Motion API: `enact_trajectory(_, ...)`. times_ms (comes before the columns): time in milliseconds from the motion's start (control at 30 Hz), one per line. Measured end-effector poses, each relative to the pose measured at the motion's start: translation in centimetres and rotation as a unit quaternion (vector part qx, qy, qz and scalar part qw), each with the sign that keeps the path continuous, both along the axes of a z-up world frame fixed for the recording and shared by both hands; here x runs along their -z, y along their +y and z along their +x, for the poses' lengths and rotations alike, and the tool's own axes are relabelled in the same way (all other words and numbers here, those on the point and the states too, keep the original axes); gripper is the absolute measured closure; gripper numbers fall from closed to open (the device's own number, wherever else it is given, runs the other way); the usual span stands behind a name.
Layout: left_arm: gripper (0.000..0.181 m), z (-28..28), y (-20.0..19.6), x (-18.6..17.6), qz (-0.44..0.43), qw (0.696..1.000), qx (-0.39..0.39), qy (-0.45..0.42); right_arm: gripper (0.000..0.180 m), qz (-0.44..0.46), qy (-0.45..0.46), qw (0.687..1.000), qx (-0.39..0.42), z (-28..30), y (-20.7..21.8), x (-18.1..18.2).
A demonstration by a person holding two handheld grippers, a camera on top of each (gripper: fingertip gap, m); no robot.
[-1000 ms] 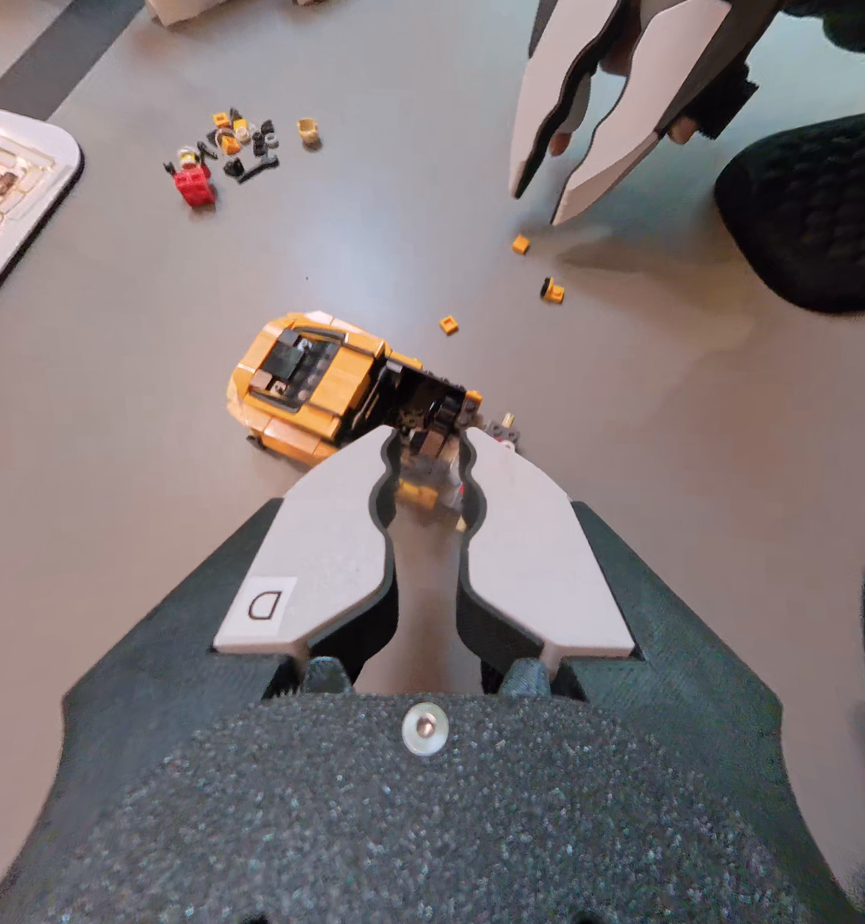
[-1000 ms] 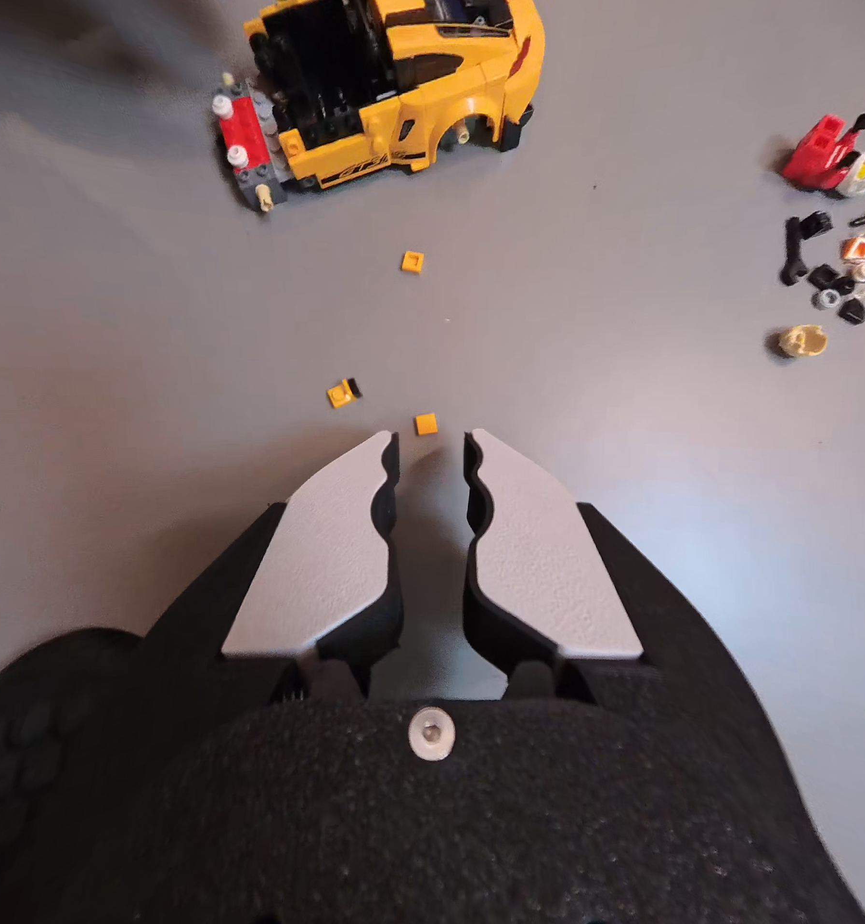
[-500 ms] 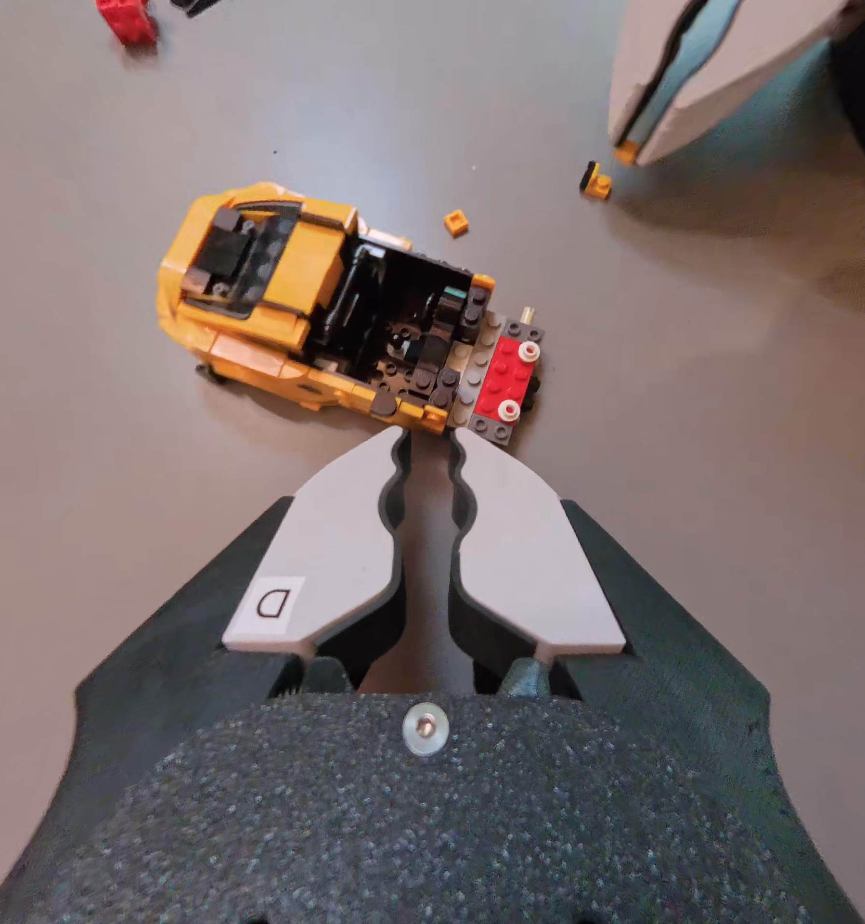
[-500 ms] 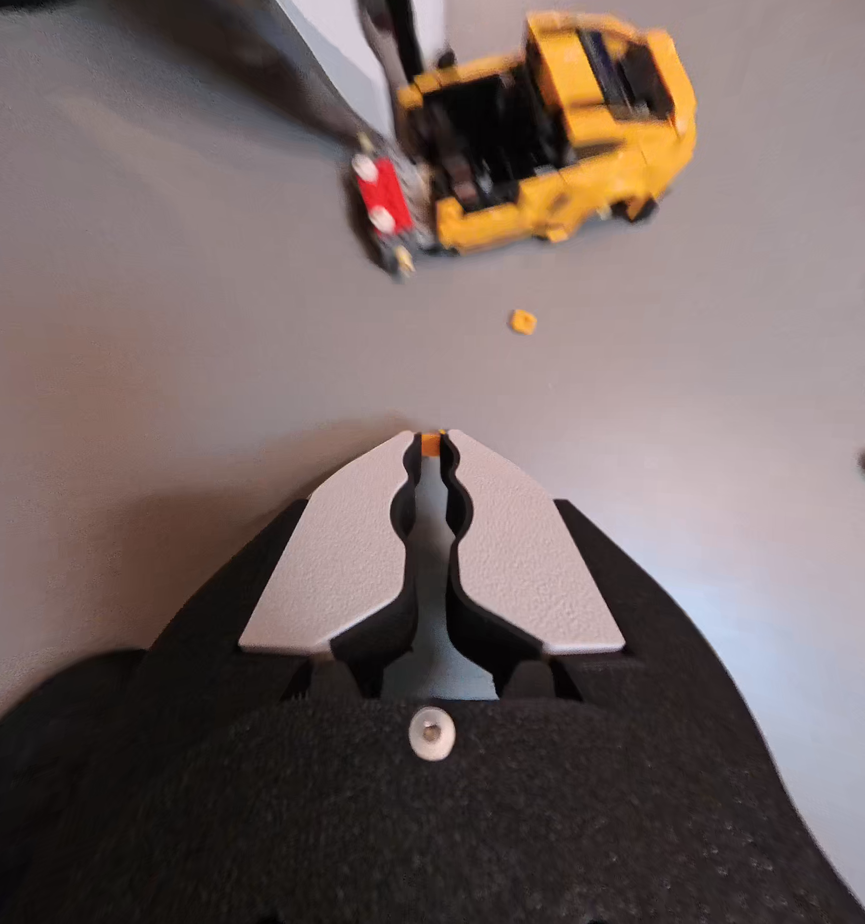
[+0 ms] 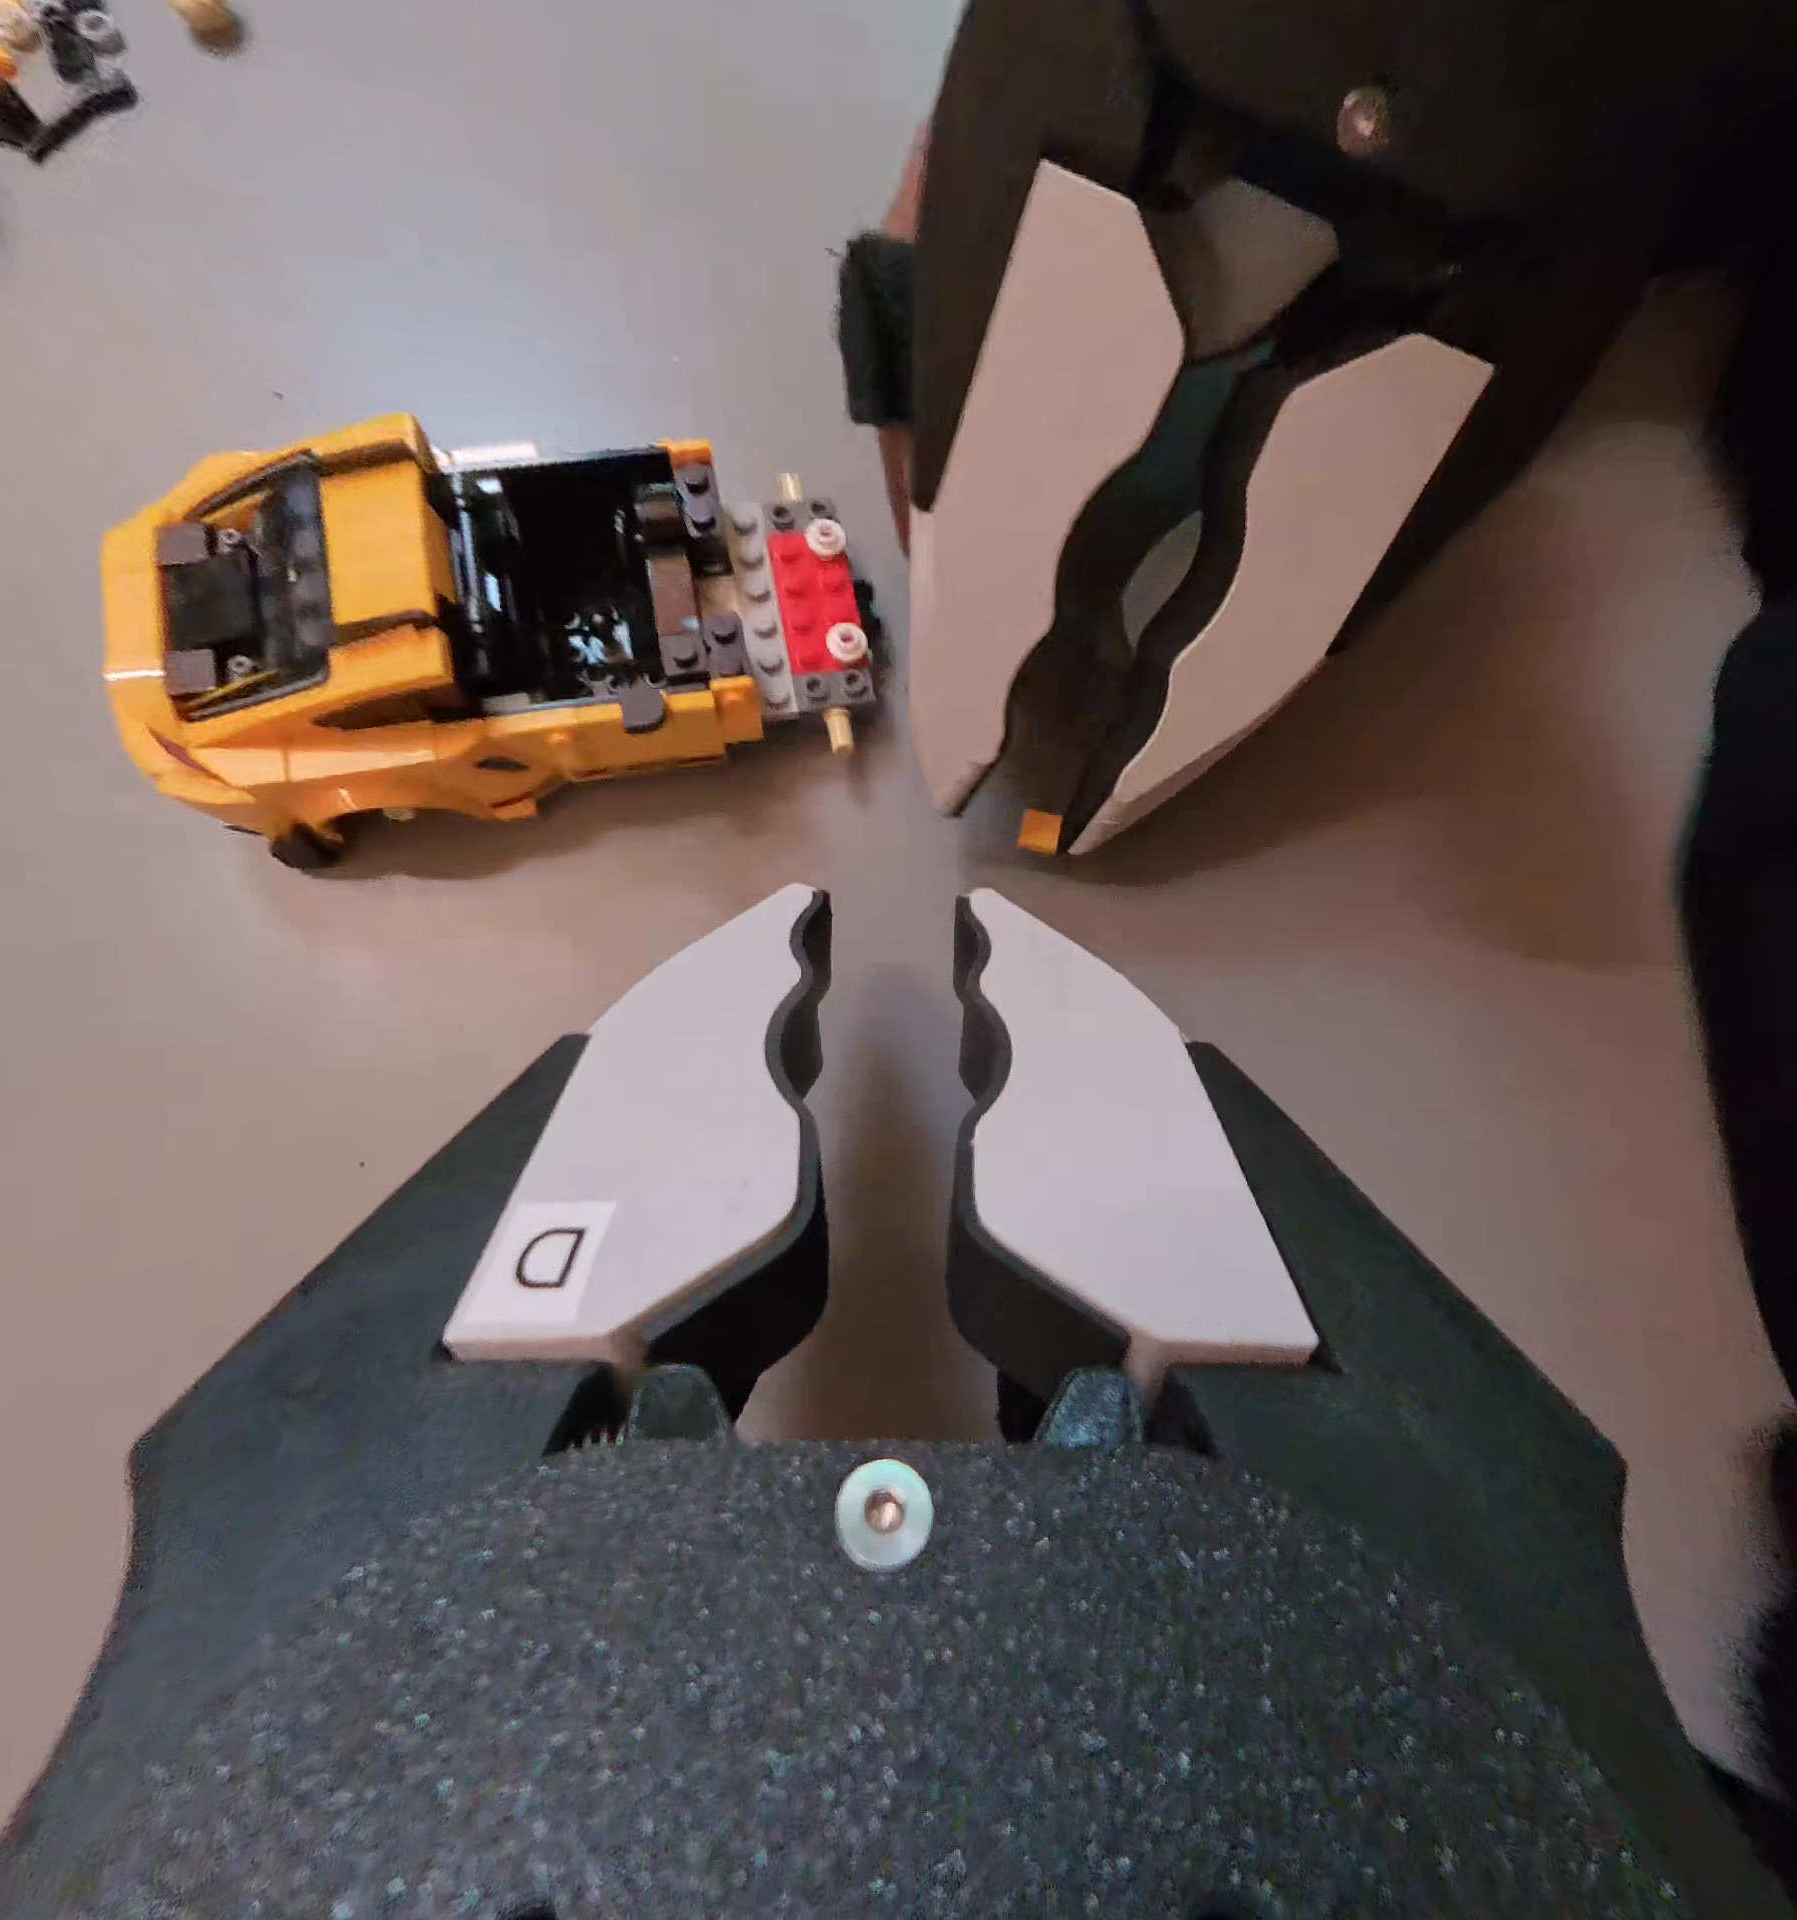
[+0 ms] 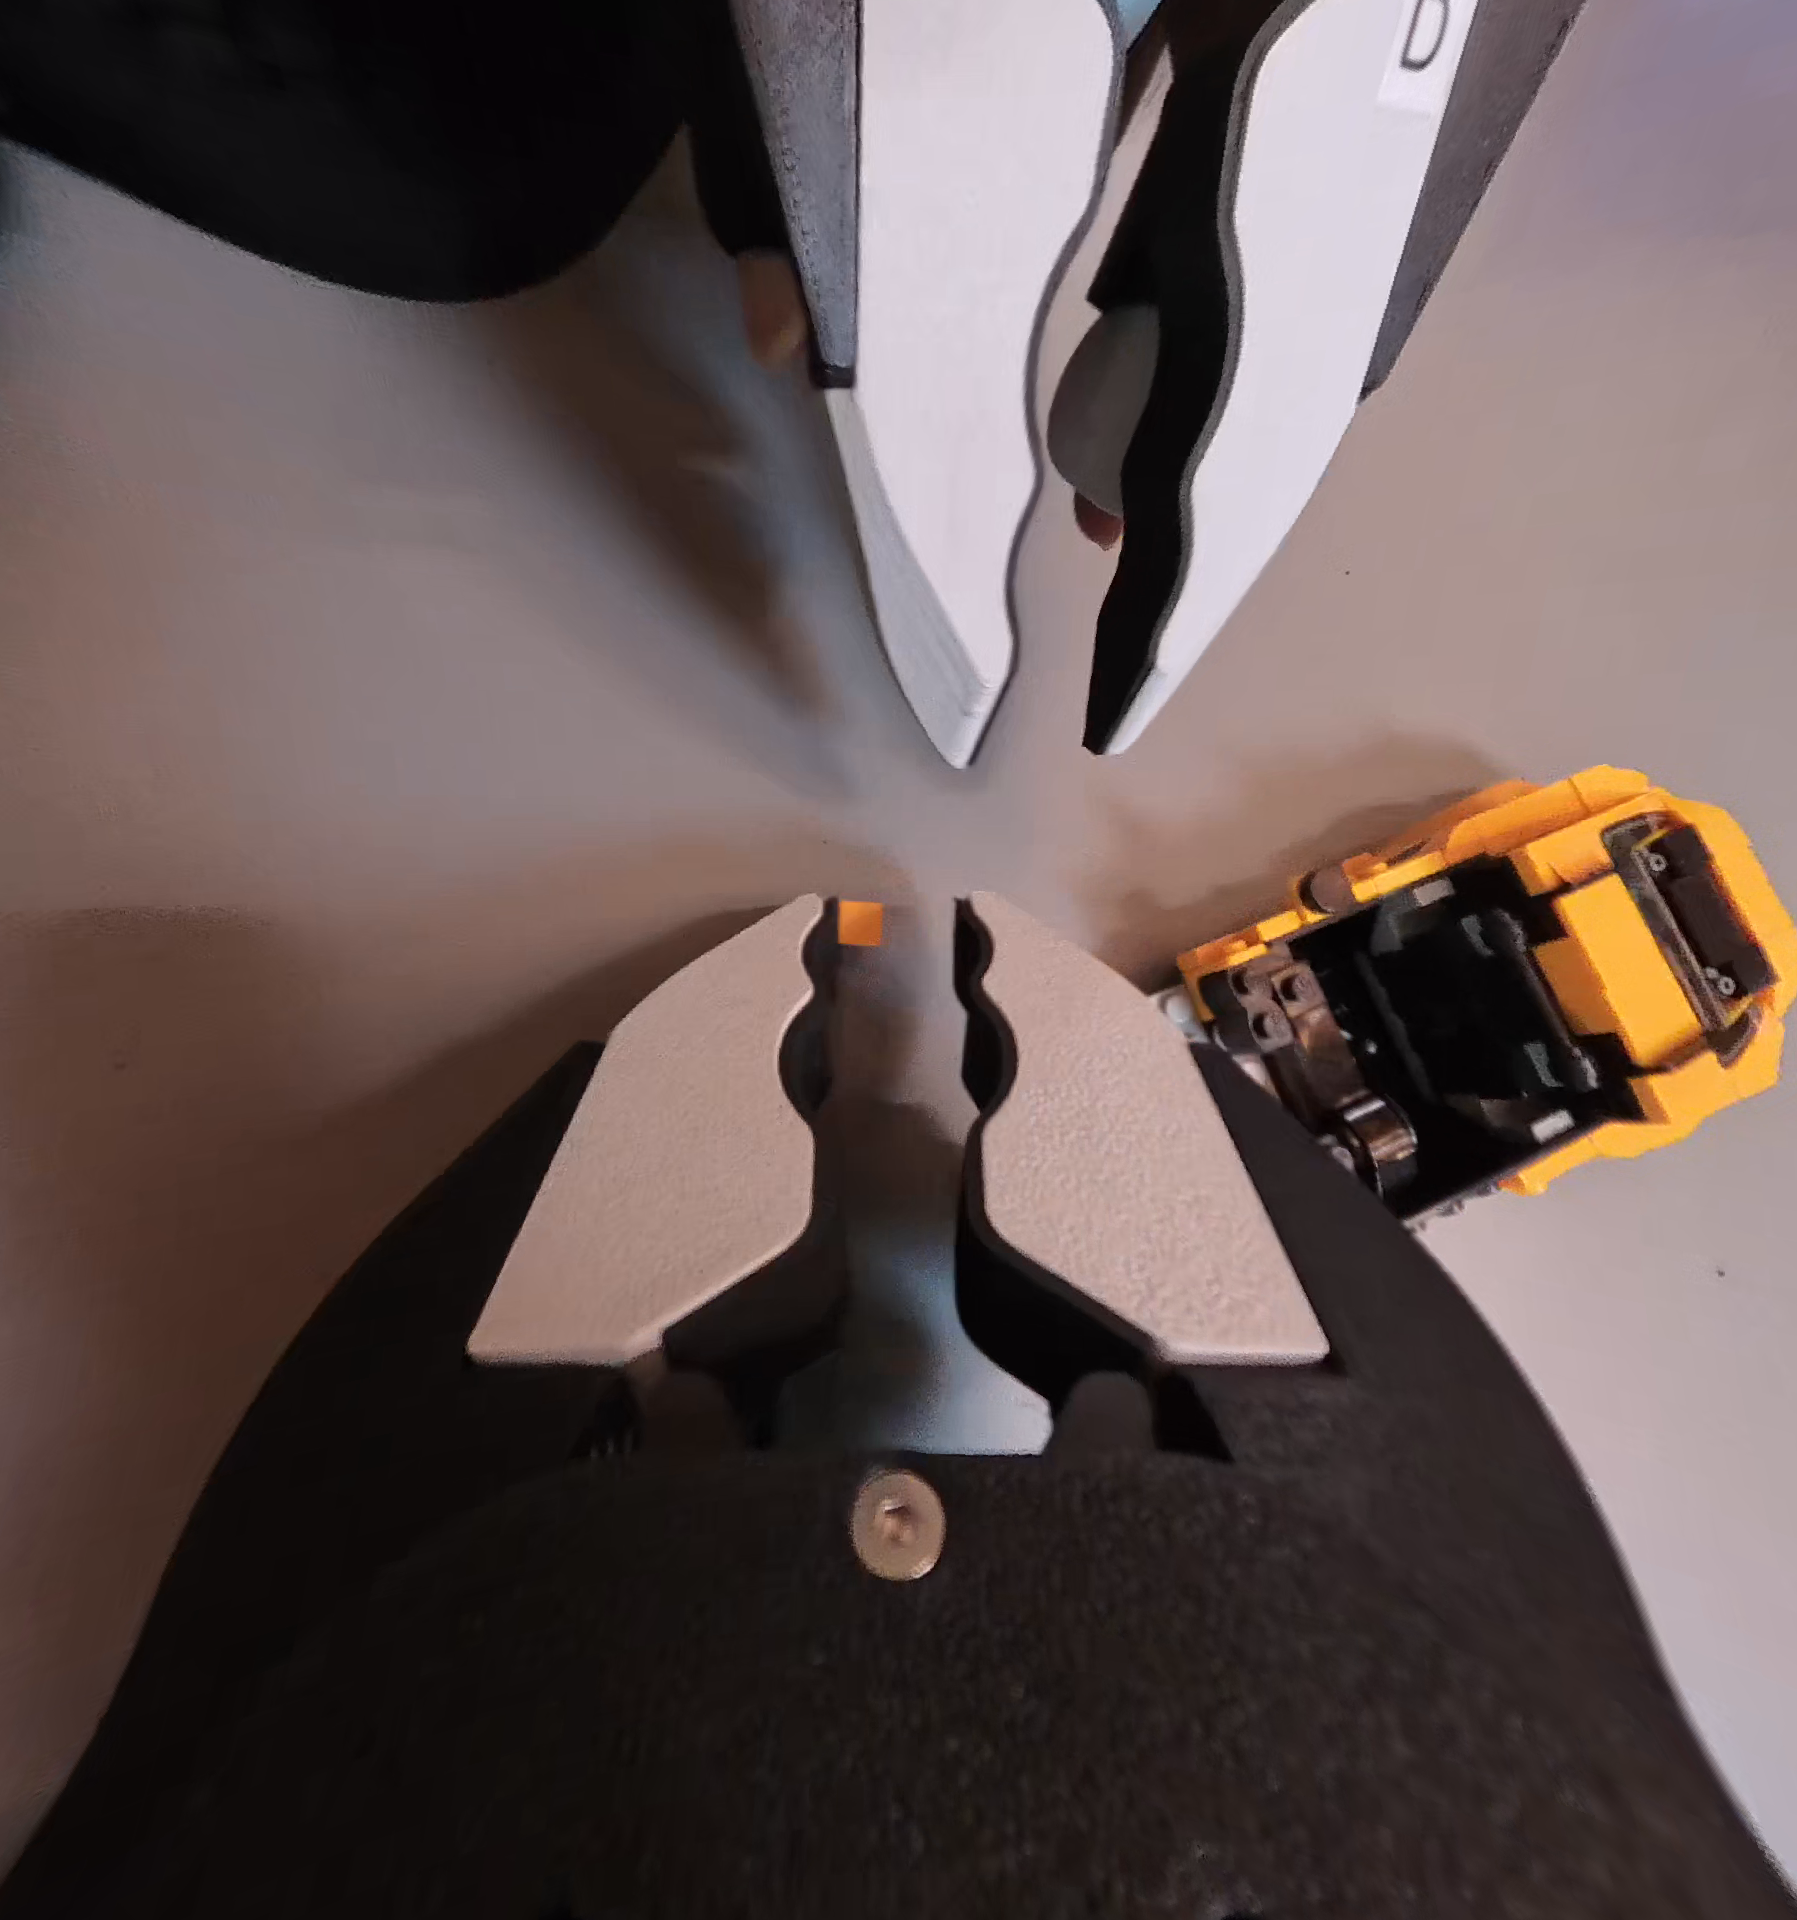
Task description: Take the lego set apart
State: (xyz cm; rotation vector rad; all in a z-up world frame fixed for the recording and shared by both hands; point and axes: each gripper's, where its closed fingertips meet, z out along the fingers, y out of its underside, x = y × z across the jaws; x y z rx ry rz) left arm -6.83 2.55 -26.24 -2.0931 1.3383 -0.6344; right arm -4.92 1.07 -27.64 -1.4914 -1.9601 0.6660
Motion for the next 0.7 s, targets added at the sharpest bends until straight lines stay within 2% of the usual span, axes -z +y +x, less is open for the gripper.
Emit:
enact_trajectory(133, 0.156, 0.7, -1.0, 0.4, 0.0, 1.0, 0.027, -0.002, 0.147, -0.019, 0.05, 0.998, 0.012, 0.6, 0.4, -2.4)
enact_trajectory(300, 0.147, 3.2, -2.1, 0.6, 0.02, 0.997, 0.07, -0.012, 0.145, -0.044, 0.096, 0.993, 0.049, 3.8, 1.7, -4.9)
enact_trajectory(433, 0.145, 5.2, -2.2, -0.8, 0.059, 0.992, 0.091, -0.06, 0.145, -0.041, 0.088, 0.995, 0.032, 3.8, 0.3, -3.6)
enact_trajectory(533, 0.146, 5.6, -2.6, -0.6, 0.079, 0.99, 0.11, -0.049, 0.145, -0.029, 0.071, 0.997, 0.021, 3.4, -0.1, -2.3)
enact_trajectory(700, 0.151, 5.6, -2.3, 0.5, 0.087, 0.991, 0.102, -0.015, 0.146, -0.019, 0.057, 0.995, 0.083, 7.0, 3.4, -3.5)
